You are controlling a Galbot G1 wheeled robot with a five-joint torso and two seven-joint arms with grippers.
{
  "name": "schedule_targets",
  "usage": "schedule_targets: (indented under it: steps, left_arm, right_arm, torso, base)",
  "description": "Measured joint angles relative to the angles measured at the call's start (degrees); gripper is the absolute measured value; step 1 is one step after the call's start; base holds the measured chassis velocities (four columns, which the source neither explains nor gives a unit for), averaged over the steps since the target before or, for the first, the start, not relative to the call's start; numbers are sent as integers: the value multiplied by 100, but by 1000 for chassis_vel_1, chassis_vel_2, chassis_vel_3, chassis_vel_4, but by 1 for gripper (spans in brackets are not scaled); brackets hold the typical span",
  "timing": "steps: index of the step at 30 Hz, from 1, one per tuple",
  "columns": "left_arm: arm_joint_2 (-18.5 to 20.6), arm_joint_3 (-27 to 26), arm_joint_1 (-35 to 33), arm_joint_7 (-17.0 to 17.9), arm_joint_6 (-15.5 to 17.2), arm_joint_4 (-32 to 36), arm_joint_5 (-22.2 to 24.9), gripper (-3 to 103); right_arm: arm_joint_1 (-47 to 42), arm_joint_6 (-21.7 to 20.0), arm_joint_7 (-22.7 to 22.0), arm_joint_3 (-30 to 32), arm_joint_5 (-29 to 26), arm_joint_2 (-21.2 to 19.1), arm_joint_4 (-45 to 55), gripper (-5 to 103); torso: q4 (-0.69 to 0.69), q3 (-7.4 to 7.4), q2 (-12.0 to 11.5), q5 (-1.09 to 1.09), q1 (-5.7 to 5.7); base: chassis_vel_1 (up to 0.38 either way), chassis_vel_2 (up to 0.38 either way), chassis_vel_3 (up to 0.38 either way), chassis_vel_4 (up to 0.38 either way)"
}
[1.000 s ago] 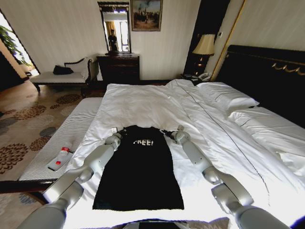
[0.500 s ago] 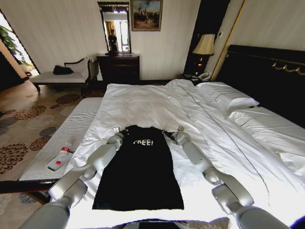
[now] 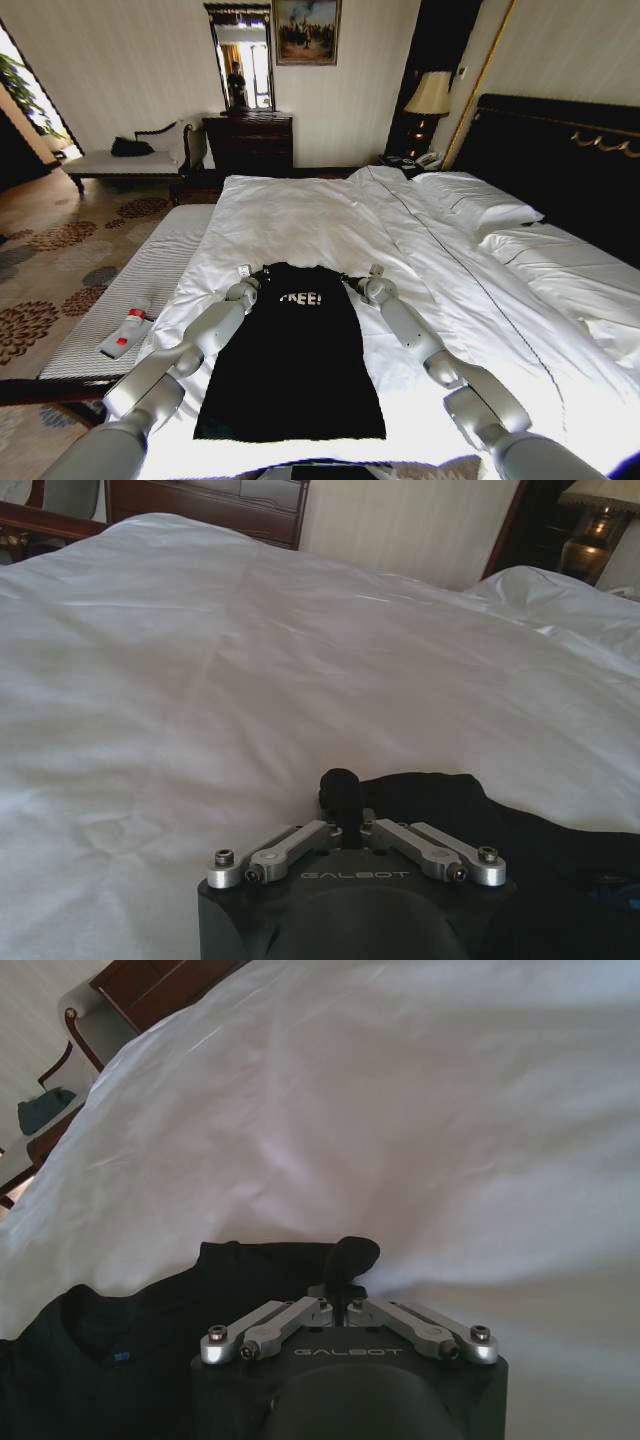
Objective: Fold the clothes on the bed.
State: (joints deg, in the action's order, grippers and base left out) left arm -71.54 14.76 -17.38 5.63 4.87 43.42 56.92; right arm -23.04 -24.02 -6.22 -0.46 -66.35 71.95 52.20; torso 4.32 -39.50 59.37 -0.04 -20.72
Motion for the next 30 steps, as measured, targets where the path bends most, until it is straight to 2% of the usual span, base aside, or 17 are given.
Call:
schedule_targets:
  steps: [4,9,17,24,30]
  left_arm:
    - [35,-35,19,69,-19,75,9,1]
    - [102,-139,195,327,-83,270,74,1]
    - [302,-87,532,352,-77,430,359,1]
    - [309,-37,828,286,-94,421,547,1]
    - [191,123,1330,0,-165,-58,674,1]
  right_arm:
    - [13,224,55,-94,222,-110,120,1]
    - [135,629,181,-398,618,-441,433,1]
    - [604,1056,321,-749,800,-668,631,1]
    - [1055,1483,447,-1110,977,-570,416,1]
    - [1466,1674,548,-1341,948,-272,-119,1]
  torso:
    - [0,0,0,0,-1]
    - [3,0,0,1,0]
    - [-1,0,0,0,0]
    - [2,0,0,0,0]
    - [1,0,0,0,-1]
  base:
    - [0,0,0,0]
    - [0,0,0,0]
    - [0,0,0,0]
    - [0,0,0,0]
    - [0,0,0,0]
